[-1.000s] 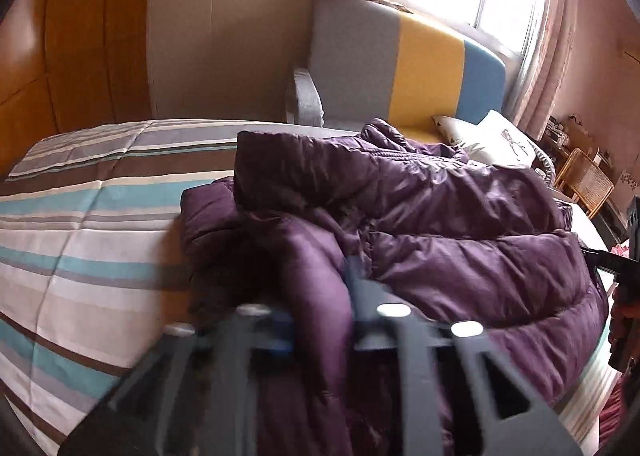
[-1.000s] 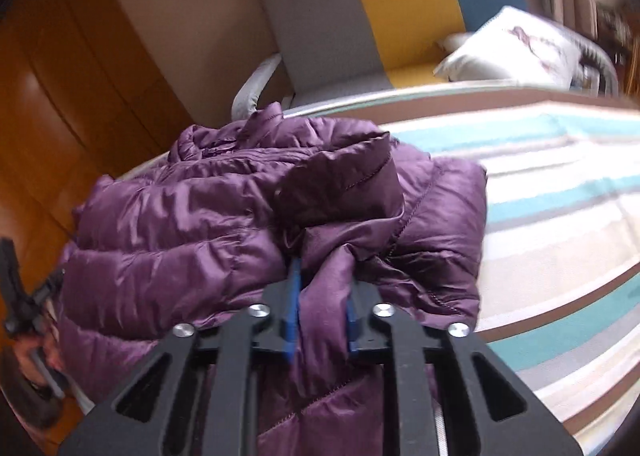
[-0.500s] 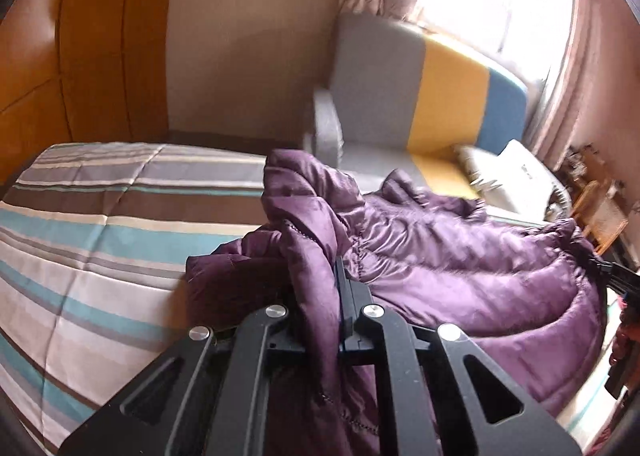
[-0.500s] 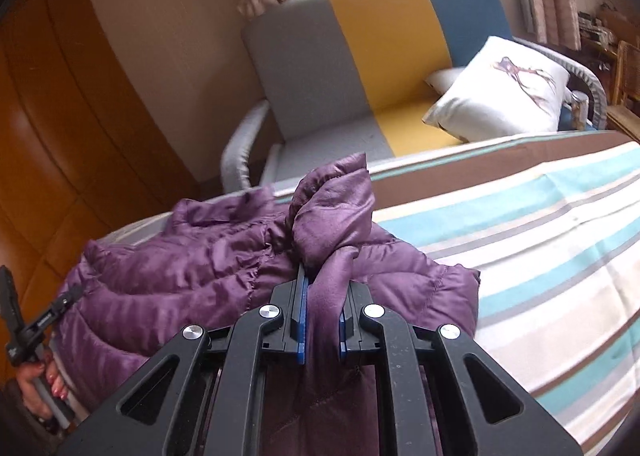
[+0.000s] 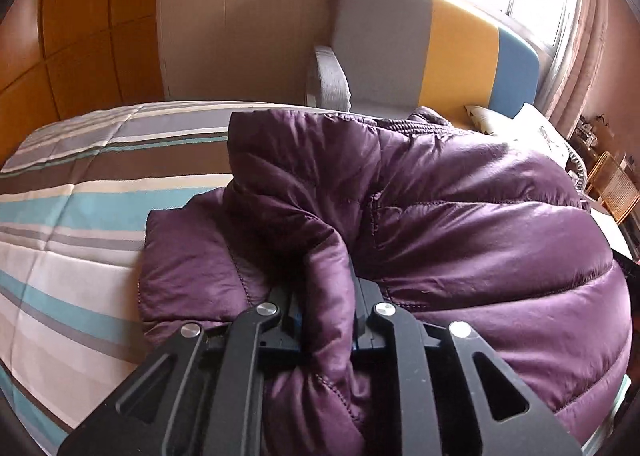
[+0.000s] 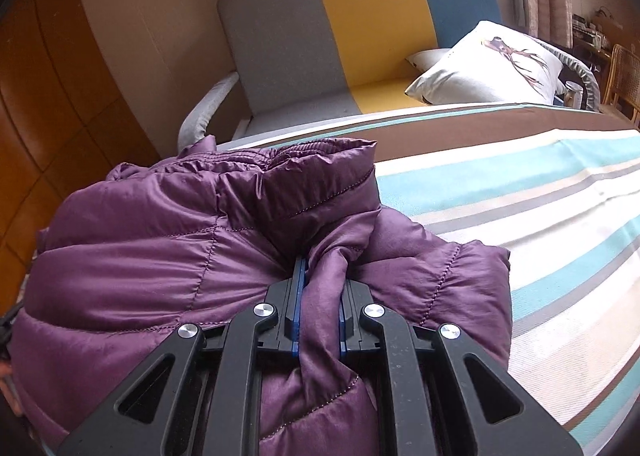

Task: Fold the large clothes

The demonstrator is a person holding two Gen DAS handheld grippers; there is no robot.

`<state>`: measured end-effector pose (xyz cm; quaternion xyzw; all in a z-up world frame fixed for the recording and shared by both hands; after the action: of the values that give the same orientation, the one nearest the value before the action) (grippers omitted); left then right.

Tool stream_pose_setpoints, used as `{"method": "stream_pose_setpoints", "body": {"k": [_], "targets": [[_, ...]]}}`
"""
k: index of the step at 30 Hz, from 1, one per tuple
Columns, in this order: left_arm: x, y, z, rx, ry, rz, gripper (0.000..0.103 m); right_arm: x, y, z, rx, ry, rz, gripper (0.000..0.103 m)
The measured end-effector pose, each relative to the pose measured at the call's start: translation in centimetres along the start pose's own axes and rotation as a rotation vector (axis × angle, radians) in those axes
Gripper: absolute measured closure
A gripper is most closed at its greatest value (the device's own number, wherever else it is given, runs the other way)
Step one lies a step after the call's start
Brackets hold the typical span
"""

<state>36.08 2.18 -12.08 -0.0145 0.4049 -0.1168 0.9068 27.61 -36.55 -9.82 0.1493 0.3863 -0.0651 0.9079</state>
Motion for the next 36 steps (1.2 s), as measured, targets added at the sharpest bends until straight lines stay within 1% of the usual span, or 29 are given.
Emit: {"method": "stream_pose_setpoints", "body": {"k": [3, 4, 5, 6, 7, 8, 9, 10, 11, 13, 14, 16, 17, 18, 19, 21, 22, 24, 25, 26, 27, 28, 29, 30, 32, 33, 36], "targets": [[-0.1, -0.2, 0.0, 0.008, 0.000, 0.008, 0.087, -0.1, 0.1, 0.1, -0.007, -0.001, -0.009, 0.091], [-0.2, -0.2, 0.1, 0.008, -0.002, 0.009, 0.085, -0.4, 0.2, 0.1, -0.006, -0.004, -0.008, 0.091], [-0.6, -0.2, 0.1, 0.004, -0.009, 0.015, 0.072, -0.8, 0.0, 0.1, 0.000, -0.009, -0.005, 0.086], [-1.0, -0.1, 0.1, -0.004, -0.017, 0.031, 0.059, -1.2, 0.0, 0.0, 0.007, -0.012, -0.005, 0.077], [-1.8, 0.4, -0.1, -0.021, -0.037, 0.057, 0.023, -2.0, -0.2, -0.1, 0.018, -0.018, 0.007, 0.069], [-3.1, 1.0, -0.5, -0.054, -0.083, 0.103, 0.004, -3.1, -0.6, -0.3, 0.033, -0.037, 0.024, 0.045], [-4.2, 1.6, -0.9, -0.082, -0.126, 0.113, 0.004, -4.1, -1.0, -0.6, 0.045, -0.064, 0.030, 0.031], [-4.7, 2.0, -1.2, -0.100, -0.136, 0.102, 0.004, -5.0, -1.4, -0.8, 0.049, -0.081, 0.032, 0.031], [-5.2, 2.6, -1.8, -0.126, -0.127, 0.087, 0.003, -6.1, -1.7, -1.2, 0.047, -0.090, 0.036, 0.031], [-5.4, 3.7, -2.7, -0.169, -0.095, 0.081, 0.003, -7.1, -2.5, -2.0, 0.060, -0.076, 0.026, 0.031], [-5.4, 4.2, -3.1, -0.189, -0.082, 0.063, 0.003, -7.6, -3.2, -2.6, 0.089, -0.059, 0.023, 0.031], [-5.5, 5.0, -4.1, -0.254, -0.057, 0.001, 0.003, -8.1, -4.3, -3.5, 0.142, -0.041, 0.037, 0.031], [-5.5, 5.2, -4.5, -0.280, -0.050, -0.030, 0.003, -8.3, -4.9, -3.9, 0.165, -0.034, 0.049, 0.028], [-5.3, 5.3, -4.8, -0.306, -0.033, -0.080, 0.003, -8.4, -5.3, -4.4, 0.194, -0.019, 0.062, 0.025], [-5.0, 5.3, -5.1, -0.326, -0.006, -0.124, 0.003, -8.3, -5.5, -4.7, 0.211, -0.002, 0.068, 0.024], [-4.5, 4.9, -5.4, -0.345, 0.021, -0.144, 0.004, -7.8, -5.7, -5.4, 0.239, 0.031, 0.072, 0.024], [-4.6, 4.4, -5.3, -0.337, 0.015, -0.138, 0.005, -7.6, -5.8, -5.6, 0.255, 0.040, 0.083, 0.024], [-4.2, 4.0, -5.3, -0.321, 0.024, -0.153, 0.013, -6.8, -6.0, -5.9, 0.296, 0.066, 0.127, 0.024], [-4.2, 3.6, -5.4, -0.308, 0.023, -0.157, 0.021, -6.4, -6.0, -6.0, 0.313, 0.072, 0.145, 0.026], [-4.2, 3.2, -5.4, -0.290, 0.028, -0.160, 0.031, -6.5, -5.7, -6.1, 0.312, 0.064, 0.152, 0.041], [-4.2, 2.9, -5.5, -0.275, 0.034, -0.171, 0.037, -6.3, -5.5, -6.3, 0.306, 0.078, 0.177, 0.054], [-4.3, 2.6, -5.7, -0.265, 0.042, -0.199, 0.048, -6.2, -5.4, -6.4, 0.306, 0.087, 0.195, 0.059], [-4.5, 2.4, -5.9, -0.257, 0.052, -0.220, 0.054, -6.4, -5.3, -6.6, 0.304, 0.089, 0.209, 0.068], [-4.7, 2.6, -6.0, -0.249, 0.056, -0.227, 0.056, -6.6, -5.3, -6.7, 0.301, 0.089, 0.215, 0.073], [-5.4, 2.3, -6.4, -0.238, 0.062, -0.251, 0.062, -7.2, -5.5, -6.9, 0.299, 0.089, 0.223, 0.076], [-5.7, 2.2, -6.7, -0.236, 0.066, -0.263, 0.063, -7.8, -5.6, -7.2, 0.303, 0.090, 0.230, 0.078], [-6.9, 2.4, -7.8, -0.225, 0.075, -0.291, 0.066, -9.1, -6.1, -7.5, 0.286, 0.097, 0.229, 0.079]]}}
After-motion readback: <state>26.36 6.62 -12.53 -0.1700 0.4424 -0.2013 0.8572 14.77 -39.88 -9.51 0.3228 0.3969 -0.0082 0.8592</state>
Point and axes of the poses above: each gripper's, at about its wrist camera, not at the fingertips, and x roughly the way its jaws point, y to its left, z to its top, the point moved 1 cm from there along x, roughly the way its jaws point, and after that the axes turned 1 degree about y, right-handed, at the moved point
